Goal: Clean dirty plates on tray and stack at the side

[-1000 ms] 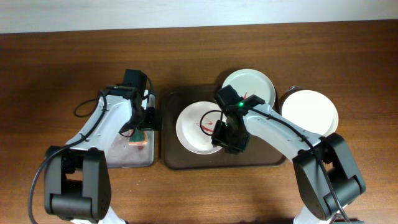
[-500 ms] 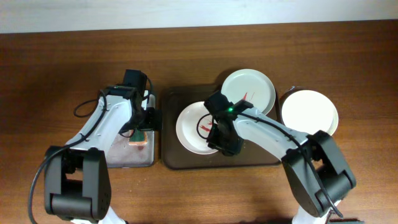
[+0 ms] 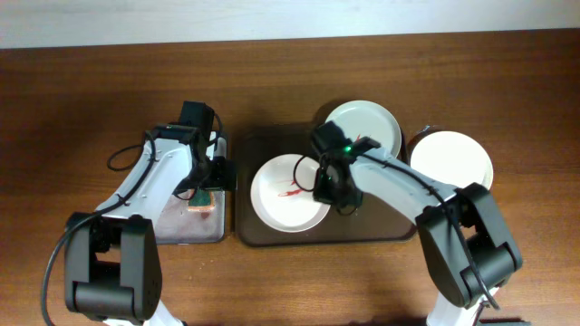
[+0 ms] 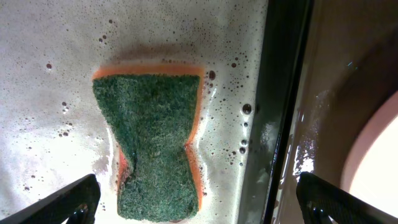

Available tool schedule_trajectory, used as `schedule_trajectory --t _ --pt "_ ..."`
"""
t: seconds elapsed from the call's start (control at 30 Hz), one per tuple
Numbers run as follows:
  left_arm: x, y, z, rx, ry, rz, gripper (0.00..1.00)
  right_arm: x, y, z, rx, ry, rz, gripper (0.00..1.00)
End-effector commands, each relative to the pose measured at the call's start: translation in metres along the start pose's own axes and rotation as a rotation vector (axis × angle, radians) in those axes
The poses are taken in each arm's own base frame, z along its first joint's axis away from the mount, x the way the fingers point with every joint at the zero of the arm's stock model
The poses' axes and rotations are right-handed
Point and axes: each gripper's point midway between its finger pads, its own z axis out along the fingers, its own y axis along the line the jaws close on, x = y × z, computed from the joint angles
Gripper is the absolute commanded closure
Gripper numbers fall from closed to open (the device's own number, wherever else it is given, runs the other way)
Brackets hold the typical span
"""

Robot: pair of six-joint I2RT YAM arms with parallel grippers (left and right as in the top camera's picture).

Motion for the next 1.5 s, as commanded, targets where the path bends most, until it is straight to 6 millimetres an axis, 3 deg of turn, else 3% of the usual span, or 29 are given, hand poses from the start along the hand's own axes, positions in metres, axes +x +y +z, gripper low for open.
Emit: schedule_trajectory --t 0.0,0.03,0.1,0.13,0.17,0.23,0.3,0.37,0.47,0.57,0.67,0.77,1.0,1.17,1.33,1.47 --pt "-0.004 -0.002 -0.003 0.010 -0.011 0.002 0.01 -0.047 -0.005 -0.021 0.036 -0.114 -0.322 0.96" --pt "-0.004 -0.002 -0.003 0.010 -0.010 0.002 0.01 -0.054 -0.003 -0.028 0.037 -0.127 -0.348 0.94" --pt "-0.003 -0.002 -0.003 0.009 -0.007 0.003 0.01 -0.063 0.000 -0.046 0.038 -0.137 -0.335 0.66" --pt "-0.003 -0.002 -0.003 0.009 -0.006 0.003 0.01 -0.056 0.004 -0.047 0.010 -0.105 -0.337 0.52" --pt "-0.003 -0.002 -0.003 0.009 -0.006 0.003 0.01 -0.045 0.008 -0.046 -0.027 -0.058 -0.337 0.45" --pt "-0.003 -0.002 -0.003 0.009 -0.007 0.003 0.01 -0.029 0.010 -0.045 -0.064 0.015 -0.298 0.40" --pt "-0.003 -0.002 -0.003 0.009 -0.006 0.003 0.01 -0.018 0.003 -0.043 -0.041 0.061 -0.208 0.27" --pt "-0.003 -0.002 -0.003 0.009 -0.006 0.003 0.01 -0.005 0.007 -0.038 -0.083 0.115 -0.138 0.01" --pt "-0.003 -0.002 -0.003 0.009 -0.006 0.003 0.01 0.004 0.002 -0.032 -0.073 0.149 -0.089 0.01" --pt "-0.003 -0.002 -0.003 0.009 -0.006 0.003 0.01 0.017 -0.008 -0.019 -0.031 0.186 0.113 0.34" --pt "-0.003 -0.002 -0.003 0.009 -0.006 0.003 0.01 0.028 -0.017 0.006 -0.025 0.186 0.216 0.42" --pt "-0.003 -0.002 -0.003 0.010 -0.007 0.003 0.01 0.028 -0.016 0.014 -0.048 0.175 0.212 0.44" --pt "-0.003 -0.002 -0.003 0.009 -0.006 0.003 0.01 0.020 -0.013 0.014 -0.065 0.144 0.191 0.96" --pt "-0.002 -0.002 -0.003 0.009 -0.005 0.003 0.01 -0.008 0.004 0.010 -0.136 0.032 -0.042 0.96" --pt "0.001 0.000 -0.001 -0.002 0.005 0.003 0.02 -0.037 -0.011 0.004 -0.010 -0.104 -0.215 0.96" --pt "-0.005 0.002 0.002 -0.016 -0.018 0.002 0.16 -0.041 -0.017 0.003 0.035 -0.119 -0.289 0.96"
